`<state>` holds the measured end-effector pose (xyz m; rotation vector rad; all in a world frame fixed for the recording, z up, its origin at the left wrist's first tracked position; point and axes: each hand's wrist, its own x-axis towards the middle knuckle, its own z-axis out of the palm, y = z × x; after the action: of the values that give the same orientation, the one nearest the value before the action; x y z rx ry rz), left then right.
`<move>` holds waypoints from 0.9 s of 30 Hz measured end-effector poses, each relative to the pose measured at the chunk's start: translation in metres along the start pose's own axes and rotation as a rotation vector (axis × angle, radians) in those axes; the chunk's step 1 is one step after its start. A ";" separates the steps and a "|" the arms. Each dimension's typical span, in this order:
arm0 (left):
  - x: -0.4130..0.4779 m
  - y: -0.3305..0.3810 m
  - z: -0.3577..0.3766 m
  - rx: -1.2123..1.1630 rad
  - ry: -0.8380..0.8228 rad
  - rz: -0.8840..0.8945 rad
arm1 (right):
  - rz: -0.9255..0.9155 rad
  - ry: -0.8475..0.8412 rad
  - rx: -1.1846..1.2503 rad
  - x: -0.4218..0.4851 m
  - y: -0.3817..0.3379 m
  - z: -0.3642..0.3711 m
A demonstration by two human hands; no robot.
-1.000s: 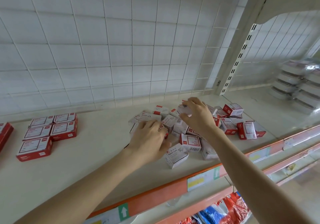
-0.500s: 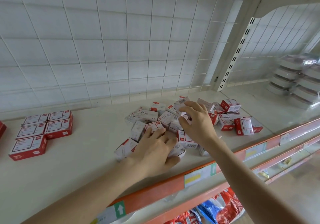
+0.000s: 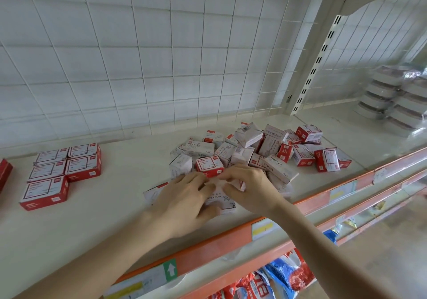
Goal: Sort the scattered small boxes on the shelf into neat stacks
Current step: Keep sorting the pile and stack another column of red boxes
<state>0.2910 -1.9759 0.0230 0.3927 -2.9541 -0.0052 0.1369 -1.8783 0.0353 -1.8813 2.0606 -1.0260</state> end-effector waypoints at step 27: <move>-0.001 -0.003 -0.003 -0.223 0.275 0.001 | -0.107 0.142 -0.231 -0.029 0.005 0.007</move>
<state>0.2935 -1.9781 0.0257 0.3302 -2.6459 -0.2571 0.1423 -1.8542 0.0177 -2.1062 2.2665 -1.0093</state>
